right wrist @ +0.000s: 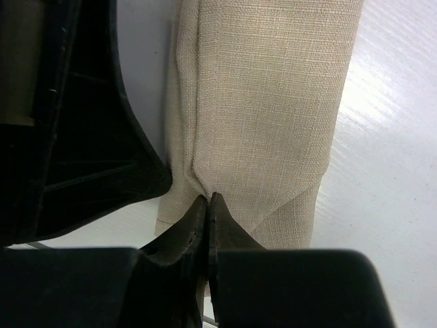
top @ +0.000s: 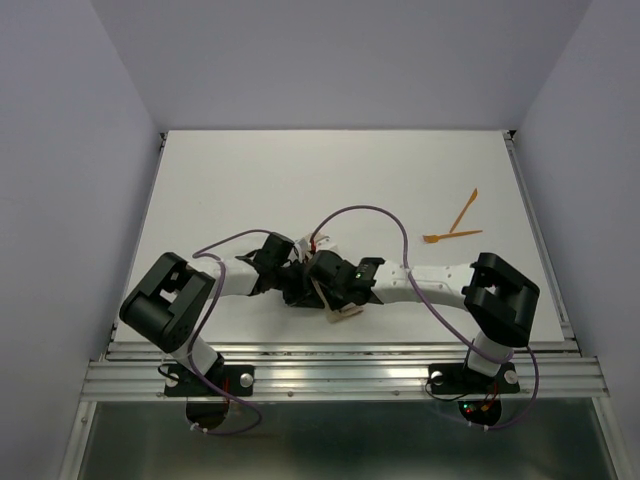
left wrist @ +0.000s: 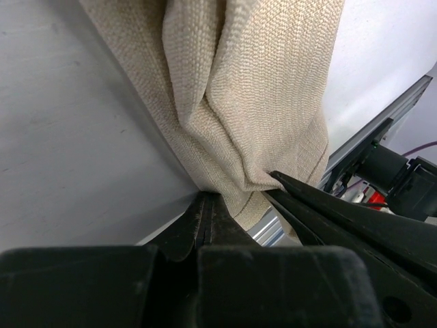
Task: Fold the napkin into a case and place the utensils inside
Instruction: Smooth out the smaller rectangle-folded napkin at the center of the board.
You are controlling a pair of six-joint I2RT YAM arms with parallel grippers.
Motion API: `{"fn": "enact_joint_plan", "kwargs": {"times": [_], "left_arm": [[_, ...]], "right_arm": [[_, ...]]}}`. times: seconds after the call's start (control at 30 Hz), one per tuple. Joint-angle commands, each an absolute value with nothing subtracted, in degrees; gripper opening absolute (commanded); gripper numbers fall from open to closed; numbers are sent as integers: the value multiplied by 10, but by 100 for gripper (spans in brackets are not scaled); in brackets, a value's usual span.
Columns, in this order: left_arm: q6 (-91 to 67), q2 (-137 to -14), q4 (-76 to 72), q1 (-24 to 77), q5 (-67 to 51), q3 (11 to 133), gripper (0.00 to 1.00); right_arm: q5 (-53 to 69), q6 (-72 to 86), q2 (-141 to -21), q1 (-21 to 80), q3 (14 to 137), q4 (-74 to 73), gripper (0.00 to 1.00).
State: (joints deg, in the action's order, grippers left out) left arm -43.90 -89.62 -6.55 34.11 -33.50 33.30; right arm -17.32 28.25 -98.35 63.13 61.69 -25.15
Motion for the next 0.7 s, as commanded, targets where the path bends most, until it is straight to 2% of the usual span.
{"fn": "enact_joint_plan", "kwargs": {"times": [0.0,0.3,0.67], "left_arm": [[-437,-906,-74,349,-337,316,0],[-440,-906,-79,351,-338,315,0],[-456,-869,-78,351,-343,301,0]], "right_arm": [[-178,290,-979,637,650,-242,2],[-169,298,-991,637,656,-238,2],[-162,352,-1010,637,600,-178,4]]}}
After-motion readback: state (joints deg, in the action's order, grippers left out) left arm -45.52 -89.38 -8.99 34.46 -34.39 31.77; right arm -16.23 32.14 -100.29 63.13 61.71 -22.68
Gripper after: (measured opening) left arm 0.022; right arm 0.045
